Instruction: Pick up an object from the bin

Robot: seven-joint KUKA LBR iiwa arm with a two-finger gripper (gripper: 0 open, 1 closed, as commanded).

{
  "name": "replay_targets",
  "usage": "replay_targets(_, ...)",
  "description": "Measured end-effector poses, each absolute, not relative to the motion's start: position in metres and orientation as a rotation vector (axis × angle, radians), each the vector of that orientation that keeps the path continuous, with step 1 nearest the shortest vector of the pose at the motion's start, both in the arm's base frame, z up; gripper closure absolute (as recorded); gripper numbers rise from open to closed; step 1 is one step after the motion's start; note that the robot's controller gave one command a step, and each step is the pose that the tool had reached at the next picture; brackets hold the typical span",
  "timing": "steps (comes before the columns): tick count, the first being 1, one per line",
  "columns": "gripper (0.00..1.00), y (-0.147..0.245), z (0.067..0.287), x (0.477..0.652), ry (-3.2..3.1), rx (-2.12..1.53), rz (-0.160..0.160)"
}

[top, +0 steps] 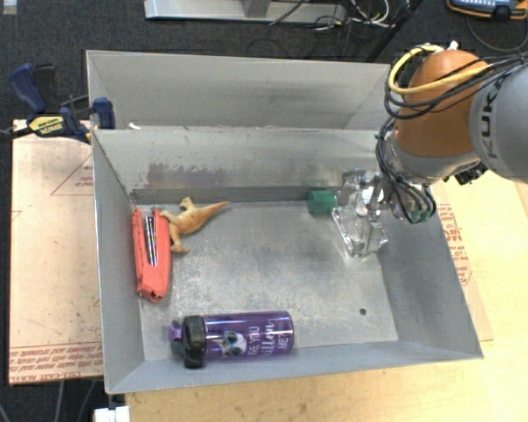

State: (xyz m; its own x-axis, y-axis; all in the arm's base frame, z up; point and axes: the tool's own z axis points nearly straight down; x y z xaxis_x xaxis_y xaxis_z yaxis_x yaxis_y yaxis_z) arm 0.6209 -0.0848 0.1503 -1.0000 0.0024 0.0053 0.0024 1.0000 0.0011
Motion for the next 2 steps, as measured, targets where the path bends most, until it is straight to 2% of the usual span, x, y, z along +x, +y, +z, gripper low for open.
replay_targets(1, 0.00, -0.085, 0.155, 0.622, -3.143, -0.002, -0.001)
replay_targets(2, 0.00, -0.047, 0.135, 0.591, -3.146, 0.015, 0.003)
